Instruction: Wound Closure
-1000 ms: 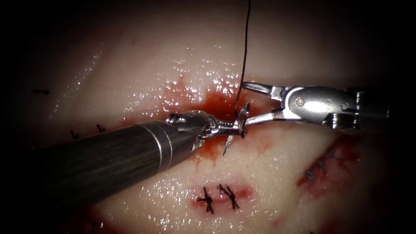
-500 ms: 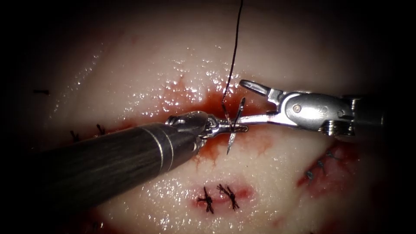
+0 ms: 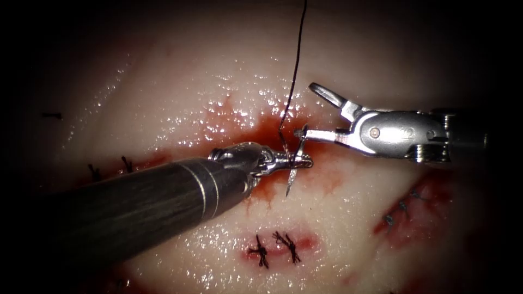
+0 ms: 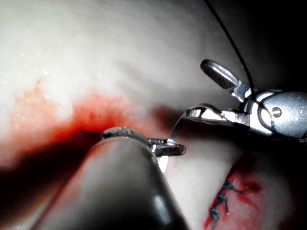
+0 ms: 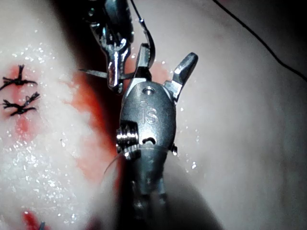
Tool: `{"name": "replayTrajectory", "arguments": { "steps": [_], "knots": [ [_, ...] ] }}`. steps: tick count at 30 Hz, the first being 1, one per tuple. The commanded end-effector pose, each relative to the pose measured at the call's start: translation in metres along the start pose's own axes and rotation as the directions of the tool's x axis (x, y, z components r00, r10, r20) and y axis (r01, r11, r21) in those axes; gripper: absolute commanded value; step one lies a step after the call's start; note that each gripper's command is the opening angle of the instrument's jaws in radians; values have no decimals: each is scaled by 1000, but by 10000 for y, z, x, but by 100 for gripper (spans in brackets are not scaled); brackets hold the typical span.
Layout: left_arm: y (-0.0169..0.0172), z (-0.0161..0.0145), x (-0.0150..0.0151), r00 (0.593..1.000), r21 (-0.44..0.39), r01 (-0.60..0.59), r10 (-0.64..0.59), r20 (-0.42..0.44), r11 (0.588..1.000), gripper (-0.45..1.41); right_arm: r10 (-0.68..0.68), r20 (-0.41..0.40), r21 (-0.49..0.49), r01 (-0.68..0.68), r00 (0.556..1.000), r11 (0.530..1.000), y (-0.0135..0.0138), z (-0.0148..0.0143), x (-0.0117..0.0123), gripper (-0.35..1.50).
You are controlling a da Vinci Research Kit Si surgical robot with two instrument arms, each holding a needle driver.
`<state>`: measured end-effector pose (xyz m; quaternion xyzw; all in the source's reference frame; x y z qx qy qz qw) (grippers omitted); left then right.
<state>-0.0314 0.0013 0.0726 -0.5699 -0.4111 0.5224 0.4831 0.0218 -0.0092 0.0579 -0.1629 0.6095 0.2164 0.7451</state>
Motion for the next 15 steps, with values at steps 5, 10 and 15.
{"name": "replayTrajectory", "arguments": {
  "steps": [5, 10, 15],
  "knots": [
    [-4, 6, -1, 1000, 1, -15, 15, 1, 1000, -45, -8, 6, 21, 8, 1000, 1000, -7, 10, -3, 111],
    [-4, 6, 0, 1000, 3, -20, 20, 0, 1000, -45, -44, 17, 34, 43, 999, 998, -10, 10, -3, 106],
    [-3, 6, -1, 999, 3, -44, 44, 0, 999, -45, -48, 24, 40, 47, 999, 998, -10, 10, -7, 96]
  ]
}}
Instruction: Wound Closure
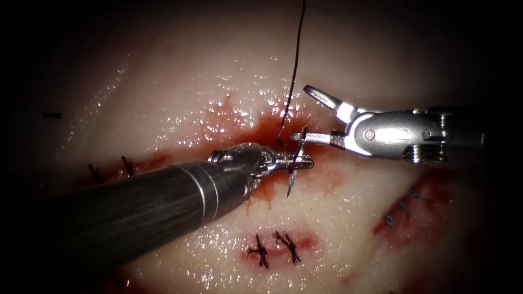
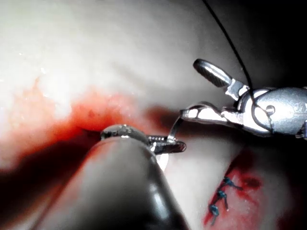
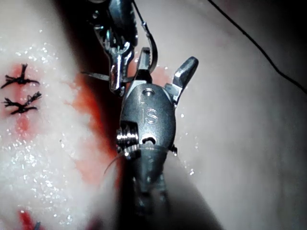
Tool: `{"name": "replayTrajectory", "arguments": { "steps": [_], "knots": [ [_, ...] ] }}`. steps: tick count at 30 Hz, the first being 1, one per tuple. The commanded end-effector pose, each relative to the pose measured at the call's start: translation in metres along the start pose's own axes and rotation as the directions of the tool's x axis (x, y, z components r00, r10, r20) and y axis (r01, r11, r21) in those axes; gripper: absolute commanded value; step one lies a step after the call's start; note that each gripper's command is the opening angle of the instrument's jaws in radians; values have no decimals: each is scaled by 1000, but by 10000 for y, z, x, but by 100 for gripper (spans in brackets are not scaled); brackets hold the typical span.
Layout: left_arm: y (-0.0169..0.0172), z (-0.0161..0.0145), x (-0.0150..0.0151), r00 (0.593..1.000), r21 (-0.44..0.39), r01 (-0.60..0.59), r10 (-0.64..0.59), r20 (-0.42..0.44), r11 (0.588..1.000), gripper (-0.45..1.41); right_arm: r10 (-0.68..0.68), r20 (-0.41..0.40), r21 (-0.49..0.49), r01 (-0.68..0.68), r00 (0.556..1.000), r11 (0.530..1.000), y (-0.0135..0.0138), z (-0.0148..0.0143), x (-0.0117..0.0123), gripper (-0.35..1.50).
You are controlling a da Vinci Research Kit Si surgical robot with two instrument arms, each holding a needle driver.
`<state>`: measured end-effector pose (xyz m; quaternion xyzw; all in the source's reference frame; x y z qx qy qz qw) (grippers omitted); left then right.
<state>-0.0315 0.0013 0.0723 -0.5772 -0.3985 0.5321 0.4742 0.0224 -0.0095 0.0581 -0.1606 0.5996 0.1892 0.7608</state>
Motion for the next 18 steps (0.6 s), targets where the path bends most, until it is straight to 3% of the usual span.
{"name": "replayTrajectory", "arguments": {
  "steps": [1, 8, 10, 11, 12, 13, 18],
  "knots": [
    [-5, 6, -1, 1000, 0, -11, 11, 1, 1000, -45, -1, 1, 3, 1, 1000, 1000, -5, 7, -6, 96],
    [-3, 7, -2, 997, 1, -76, 76, 2, 997, -45, -3, 2, 11, 3, 1000, 1000, -6, 5, -7, 71],
    [-3, 7, -2, 997, 1, -82, 82, 1, 997, -45, -4, 5, 8, 4, 1000, 1000, -7, 3, -7, 39],
    [-3, 7, -2, 997, 1, -82, 82, 1, 997, -45, -6, 9, 8, 5, 1000, 1000, -9, 2, -5, -22],
    [-3, 7, -2, 997, 1, -82, 82, 1, 997, -45, -6, 9, 8, 5, 1000, 1000, -9, 2, -5, -22],
    [-3, 8, -3, 997, 2, -83, 83, 1, 997, -45, -6, 11, 11, 6, 1000, 1000, -10, 1, -5, -35],
    [-4, 10, -5, 996, 5, -91, 91, 0, 996, -45, -8, 40, -2, 8, 999, 1000, -13, -4, 3, -35]
  ]
}}
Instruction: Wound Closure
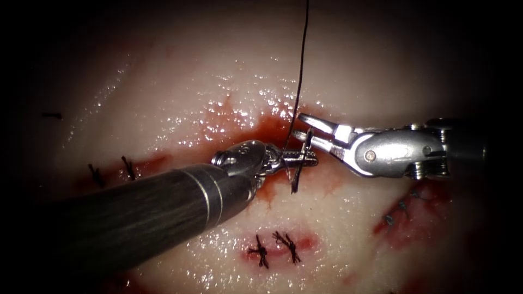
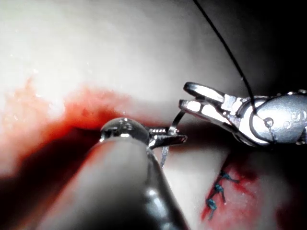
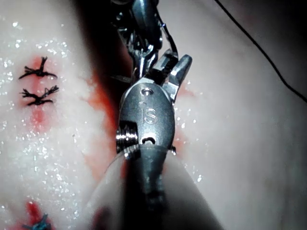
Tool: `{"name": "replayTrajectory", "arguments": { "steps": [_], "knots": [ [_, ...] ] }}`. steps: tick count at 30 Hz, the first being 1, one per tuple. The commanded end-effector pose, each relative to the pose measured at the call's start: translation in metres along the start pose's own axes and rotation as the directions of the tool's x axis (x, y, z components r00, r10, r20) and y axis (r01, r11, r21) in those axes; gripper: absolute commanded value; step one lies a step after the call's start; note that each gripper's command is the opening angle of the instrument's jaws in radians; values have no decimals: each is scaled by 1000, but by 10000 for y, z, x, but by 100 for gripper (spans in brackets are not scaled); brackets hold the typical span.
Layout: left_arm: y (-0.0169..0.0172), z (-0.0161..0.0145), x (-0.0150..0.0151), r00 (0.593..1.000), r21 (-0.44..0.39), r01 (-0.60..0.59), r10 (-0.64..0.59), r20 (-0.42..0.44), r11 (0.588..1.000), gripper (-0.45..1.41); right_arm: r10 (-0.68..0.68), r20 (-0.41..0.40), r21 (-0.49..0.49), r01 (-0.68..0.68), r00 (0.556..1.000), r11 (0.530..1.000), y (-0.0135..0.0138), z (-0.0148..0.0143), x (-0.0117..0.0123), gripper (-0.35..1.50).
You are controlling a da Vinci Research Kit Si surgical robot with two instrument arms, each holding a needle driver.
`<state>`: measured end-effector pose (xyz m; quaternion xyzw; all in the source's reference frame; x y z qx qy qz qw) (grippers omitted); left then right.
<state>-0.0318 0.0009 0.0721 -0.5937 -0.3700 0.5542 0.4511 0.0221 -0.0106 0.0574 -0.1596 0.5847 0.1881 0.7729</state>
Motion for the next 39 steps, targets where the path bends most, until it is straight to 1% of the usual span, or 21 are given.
{"name": "replayTrajectory", "arguments": {
  "steps": [1, 5, 9, 10, 11, 12, 13, 14, 15, 18, 20, 21, 24, 29, 32, 34, 36, 38, 39],
  "knots": [
    [-7, 7, -2, 1000, -1, 0, 0, 0, 1000, -45, 2, 8, -8, -2, 1000, 1000, -6, 4, 0, -35],
    [-7, 7, -3, 1000, -1, -1, 1, -2, 1000, -45, 2, 31, -26, -1, 1000, 1000, -2, -1, 2, -35],
    [-5, 6, -4, 1000, 40, -2, 2, -3, 999, -45, 2, 44, -23, -1, 999, 1000, 4, -5, -1, -35],
    [-5, 6, -3, 1000, 56, -8, 8, -3, 998, -6, 1, 53, -15, 0, 999, 1000, 4, -5, -2, -35],
    [-4, 7, -3, 999, 65, -43, 43, 2, 997, 27, 10, 62, -8, -10, 998, 1000, 5, -4, -4, -35],
    [-4, 8, -2, 995, 75, -95, 95, 5, 993, 73, 35, 79, -1, -35, 996, 999, 6, -3, -7, -35],
    [-5, 9, -1, 992, 79, -124, 124, 7, 989, 98, 73, 89, 13, -74, 993, 997, 7, -2, -10, -35],
    [-5, 9, 0, 990, 81, -140, 140, 7, 987, 109, 134, 95, 29, -137, 986, 990, 8, 1, -14, -35],
    [-5, 9, 1, 981, 86, -192, 191, 11, 978, 120, 241, 117, 37, -247, 963, 968, 10, 5, -24, -35],
    [-5, 8, 2, 971, 93, -237, 236, 22, 967, 125, 302, 189, 56, -317, 934, 947, 10, 9, -40, -35],
    [-5, 6, 2, 966, 95, -260, 258, 33, 961, 130, 353, 216, 60, -374, 910, 926, 11, 9, -47, -35],
    [-5, 5, 2, 962, 98, -272, 269, 44, 957, 133, 394, 245, 59, -419, 886, 906, 12, 9, -50, -35],
    [-4, 0, 1, 960, 99, -278, 272, 69, 955, 135, 475, 291, 54, -510, 831, 859, 15, 7, -54, -35],
    [-2, -8, 4, 958, 98, -282, 274, 87, 954, 133, 570, 315, 34, -609, 759, 792, 21, 2, -52, -35],
    [2, -14, 7, 959, 91, -277, 270, 89, 956, 128, 622, 339, 18, -666, 705, 745, 23, 0, -52, -35],
    [7, -20, 11, 960, 69, -271, 264, 92, 960, 126, 655, 358, 5, -703, 665, 711, 24, 0, -54, -35],
    [12, -25, 15, 961, 49, -264, 259, 95, 963, 125, 665, 376, -3, -716, 646, 698, 25, 0, -57, -35],
    [16, -31, 21, 953, 23, -290, 287, 101, 957, 125, 689, 382, -3, -744, 616, 668, 26, 0, -62, -35],
    [17, -34, 23, 944, 14, -316, 313, 103, 949, 125, 687, 383, 3, -745, 618, 667, 27, 0, -65, -35]
  ]
}}
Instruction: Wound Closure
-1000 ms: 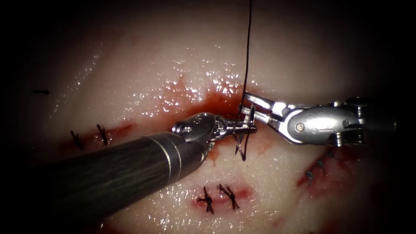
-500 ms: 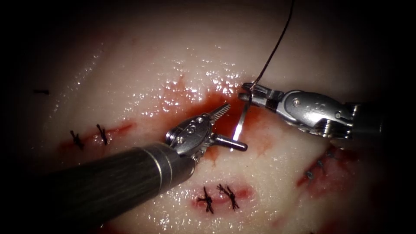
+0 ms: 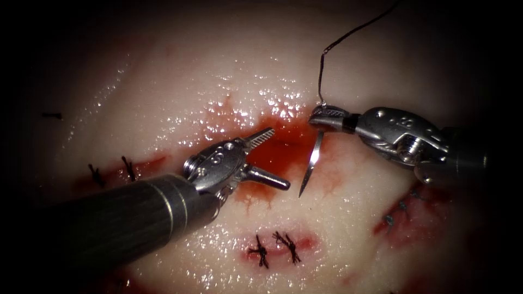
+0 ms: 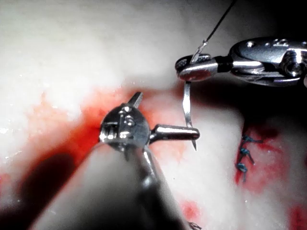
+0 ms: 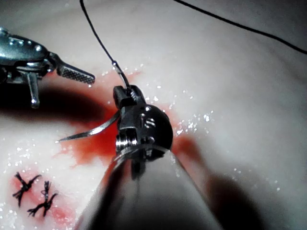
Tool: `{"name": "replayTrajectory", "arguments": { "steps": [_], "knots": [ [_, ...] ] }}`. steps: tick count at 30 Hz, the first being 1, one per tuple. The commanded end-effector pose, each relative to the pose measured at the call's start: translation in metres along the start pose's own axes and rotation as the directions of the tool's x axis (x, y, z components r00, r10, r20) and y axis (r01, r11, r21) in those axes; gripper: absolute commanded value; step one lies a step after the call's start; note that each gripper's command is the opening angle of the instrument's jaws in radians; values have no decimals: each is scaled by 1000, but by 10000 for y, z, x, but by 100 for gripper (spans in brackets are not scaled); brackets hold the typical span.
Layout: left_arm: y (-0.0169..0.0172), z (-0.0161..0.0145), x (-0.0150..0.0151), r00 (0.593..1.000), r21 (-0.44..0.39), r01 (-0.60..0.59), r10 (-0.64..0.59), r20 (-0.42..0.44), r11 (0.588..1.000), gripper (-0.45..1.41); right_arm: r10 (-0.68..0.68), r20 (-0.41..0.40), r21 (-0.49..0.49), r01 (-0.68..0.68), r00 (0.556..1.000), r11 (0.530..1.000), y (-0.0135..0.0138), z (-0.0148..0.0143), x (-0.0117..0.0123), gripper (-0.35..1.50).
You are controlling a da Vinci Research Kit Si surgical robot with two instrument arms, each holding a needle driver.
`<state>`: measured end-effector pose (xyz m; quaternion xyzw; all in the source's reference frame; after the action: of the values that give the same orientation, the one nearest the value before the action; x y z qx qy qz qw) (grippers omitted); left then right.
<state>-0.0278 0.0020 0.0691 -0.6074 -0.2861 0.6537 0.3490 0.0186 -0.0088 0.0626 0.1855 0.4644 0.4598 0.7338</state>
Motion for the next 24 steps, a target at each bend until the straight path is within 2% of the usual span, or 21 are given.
{"name": "replayTrajectory", "arguments": {
  "steps": [1, 2, 3, 5, 6, 7, 8, 9, 11, 12, 13, 16, 20, 24],
  "knots": [
    [-5, 2, -2, 999, -8, -40, 40, -2, 999, 125, -4, 3, 10, 4, 1000, 1000, 7, 12, -6, -35],
    [-8, -4, -1, 992, -18, -127, 127, 0, 992, 121, -48, -14, 22, 48, 999, 999, 12, 15, -9, -35],
    [-8, -4, -1, 992, -18, -127, 127, 0, 992, 121, -48, -14, 22, 48, 999, 999, 12, 15, -9, -35],
    [-12, -11, -3, 980, -18, -198, 198, 3, 980, 106, -175, -35, 31, 176, 984, 984, 18, 18, -11, -35],
    [-15, -14, -4, 975, -3, -223, 223, 10, 975, 86, -222, -44, 41, 224, 974, 974, 21, 19, -11, -35],
    [-19, -18, -7, 961, 6, -276, 276, 24, 961, 25, -251, -57, 47, 254, 966, 966, 23, 20, -11, -35],
    [-23, -20, -9, 953, 11, -300, 300, 42, 954, 4, -281, -65, 57, 285, 957, 957, 26, 21, -11, -35],
    [-28, -21, -11, 946, 13, -319, 318, 66, 948, -8, -310, -73, 63, 315, 948, 947, 28, 22, -11, -35],
    [-40, -22, -18, 923, 15, -370, 365, 123, 929, -45, -360, -95, 68, 367, 928, 928, 31, 25, -8, -35],
    [-53, -20, -26, 902, 30, -406, 395, 175, 914, -45, -407, -118, 73, 417, 906, 906, 33, 31, -6, -35],
    [-53, -20, -26, 902, 30, -406, 395, 175, 914, -45, -407, -118, 73, 417, 906, 906, 33, 31, -6, -35],
    [-76, -12, -42, 848, 48, -490, 463, 259, 871, -45, -469, -162, 91, 487, 868, 869, 36, 42, -4, -35],
    [-102, 2, -66, 780, 91, -562, 490, 390, 822, -45, -527, -205, 95, 553, 825, 828, 38, 56, -3, -35],
    [-117, 15, -79, 756, 131, -587, 483, 442, 799, -45, -576, -249, 83, 609, 779, 789, 40, 65, -1, -35]
  ]
}}
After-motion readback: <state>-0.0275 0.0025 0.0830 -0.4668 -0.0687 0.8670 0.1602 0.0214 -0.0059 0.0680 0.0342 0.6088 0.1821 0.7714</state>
